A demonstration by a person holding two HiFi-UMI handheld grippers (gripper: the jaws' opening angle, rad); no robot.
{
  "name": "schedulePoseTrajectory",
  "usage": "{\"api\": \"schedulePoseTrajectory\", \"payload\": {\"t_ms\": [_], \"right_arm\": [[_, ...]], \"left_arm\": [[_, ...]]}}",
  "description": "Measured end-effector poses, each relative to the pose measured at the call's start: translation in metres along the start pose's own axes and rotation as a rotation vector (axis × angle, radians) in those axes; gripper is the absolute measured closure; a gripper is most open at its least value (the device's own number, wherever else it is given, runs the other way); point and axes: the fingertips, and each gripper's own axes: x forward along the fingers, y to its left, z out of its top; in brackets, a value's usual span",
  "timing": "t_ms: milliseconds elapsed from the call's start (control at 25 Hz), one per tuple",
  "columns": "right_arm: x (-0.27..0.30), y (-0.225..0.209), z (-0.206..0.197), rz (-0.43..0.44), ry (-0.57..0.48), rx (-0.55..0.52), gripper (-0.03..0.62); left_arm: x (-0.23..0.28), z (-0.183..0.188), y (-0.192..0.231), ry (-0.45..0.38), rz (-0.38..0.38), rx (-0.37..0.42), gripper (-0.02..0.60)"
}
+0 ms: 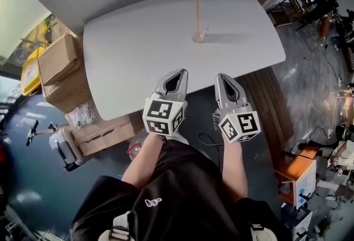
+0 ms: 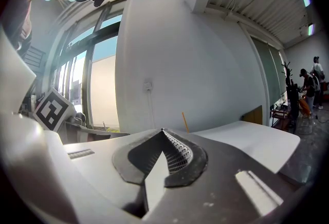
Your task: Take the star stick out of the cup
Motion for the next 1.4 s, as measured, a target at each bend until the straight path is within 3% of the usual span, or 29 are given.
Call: {"api": "schedulePoseTrajectory", "payload": {"t_ms": [520,1200,1280,1400], "right_arm": [[0.003,-0.017,-0.006,-0.019,0.012,0.024,0.588],[0.030,-0.038,-0.005,0.051,0.021,-0.014,0.585],[0.035,-0.037,-0.006,0.066,0.023,-0.020,0.531],[0.041,-0.038,-0.009,0.076,0.031,-0.033,0.537]], "left_arm": [[0.022,0.000,-0.006,0.028,-0.015,0.011,0.580],[0.033,0.007,0.002,0.025,0.073,-0.001,0.580],[0.033,0.005,0.006,0.027,0.083,-0.008,0.580],[0.033,0.002,0.007,0.028,0.092,-0.018,0.580]]}}
